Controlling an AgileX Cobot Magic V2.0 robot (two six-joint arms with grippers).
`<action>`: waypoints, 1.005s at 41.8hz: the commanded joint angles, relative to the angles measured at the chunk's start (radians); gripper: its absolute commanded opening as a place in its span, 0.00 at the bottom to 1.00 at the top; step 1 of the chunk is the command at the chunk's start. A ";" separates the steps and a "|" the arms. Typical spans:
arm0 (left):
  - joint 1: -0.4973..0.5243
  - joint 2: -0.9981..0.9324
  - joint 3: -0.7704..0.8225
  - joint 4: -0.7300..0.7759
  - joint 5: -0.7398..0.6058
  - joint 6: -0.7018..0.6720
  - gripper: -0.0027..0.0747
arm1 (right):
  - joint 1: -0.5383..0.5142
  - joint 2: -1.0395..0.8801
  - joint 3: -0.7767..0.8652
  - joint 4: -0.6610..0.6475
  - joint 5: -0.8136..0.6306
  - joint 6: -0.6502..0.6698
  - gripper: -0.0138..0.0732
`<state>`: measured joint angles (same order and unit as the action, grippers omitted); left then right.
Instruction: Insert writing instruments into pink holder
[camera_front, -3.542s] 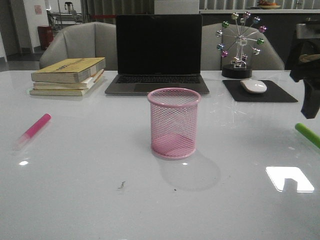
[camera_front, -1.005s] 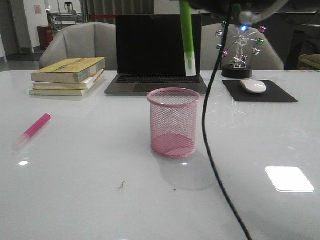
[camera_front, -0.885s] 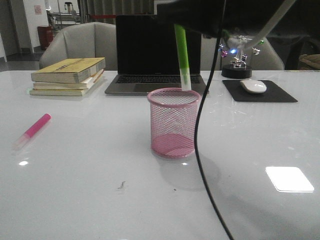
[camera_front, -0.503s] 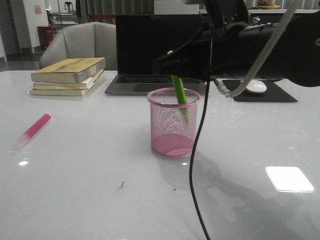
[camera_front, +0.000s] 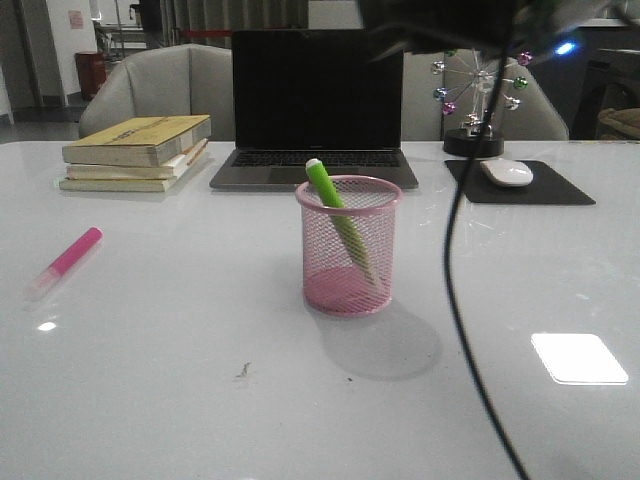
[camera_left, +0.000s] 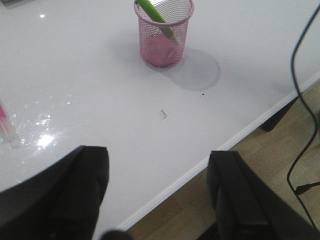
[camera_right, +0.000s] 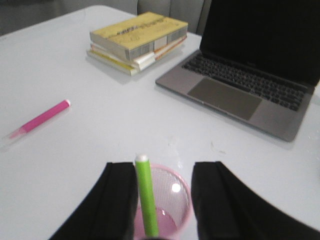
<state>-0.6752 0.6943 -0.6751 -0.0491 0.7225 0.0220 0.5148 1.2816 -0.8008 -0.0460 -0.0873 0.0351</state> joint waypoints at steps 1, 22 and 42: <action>-0.009 0.003 -0.031 -0.009 -0.071 0.002 0.65 | -0.006 -0.164 -0.024 -0.011 0.182 0.001 0.61; -0.009 0.003 -0.031 -0.009 -0.071 0.002 0.65 | -0.006 -0.819 0.211 0.012 0.688 0.002 0.61; 0.013 0.023 -0.038 -0.001 -0.069 -0.022 0.65 | -0.006 -0.968 0.293 0.021 0.765 0.003 0.61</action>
<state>-0.6752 0.6976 -0.6751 -0.0561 0.7025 0.0220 0.5148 0.3055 -0.4822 -0.0273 0.7461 0.0351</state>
